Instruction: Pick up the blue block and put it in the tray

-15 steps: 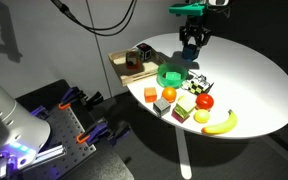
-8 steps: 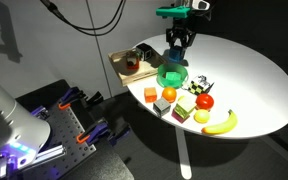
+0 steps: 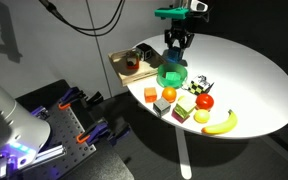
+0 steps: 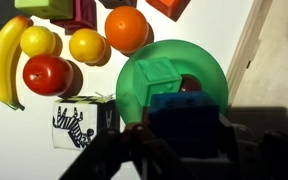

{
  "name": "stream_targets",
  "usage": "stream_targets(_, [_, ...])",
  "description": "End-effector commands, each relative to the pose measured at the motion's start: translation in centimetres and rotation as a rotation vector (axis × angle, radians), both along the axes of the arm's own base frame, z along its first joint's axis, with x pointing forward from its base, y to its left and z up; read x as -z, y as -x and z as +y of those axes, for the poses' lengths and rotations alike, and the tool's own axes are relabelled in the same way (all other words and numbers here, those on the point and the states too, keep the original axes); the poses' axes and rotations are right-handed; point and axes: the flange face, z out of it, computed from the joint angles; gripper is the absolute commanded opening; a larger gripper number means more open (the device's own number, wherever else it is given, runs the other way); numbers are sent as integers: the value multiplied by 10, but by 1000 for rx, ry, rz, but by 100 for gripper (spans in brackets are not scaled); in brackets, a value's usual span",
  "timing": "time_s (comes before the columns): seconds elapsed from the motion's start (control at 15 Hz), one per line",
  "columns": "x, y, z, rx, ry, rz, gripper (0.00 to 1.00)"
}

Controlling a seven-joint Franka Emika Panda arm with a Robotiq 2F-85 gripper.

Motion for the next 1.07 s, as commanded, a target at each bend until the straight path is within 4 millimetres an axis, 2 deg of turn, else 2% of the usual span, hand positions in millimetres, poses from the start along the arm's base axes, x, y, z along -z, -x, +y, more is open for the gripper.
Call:
stream_targets(0.0, [0,0,0,0,0,1,58])
stream_targets(0.07, [0,0,0,0,0,1,58])
stream_targets(0.13, [0,0,0,0,0,1,33])
stream_targets(0.47, [3,-3,27,-46,0,-19,33])
stream_targets(0.73, [1,-7,62,-96,9,-35,33])
stream_targets(1.0, [11,-7,100,-151,37,-29,33])
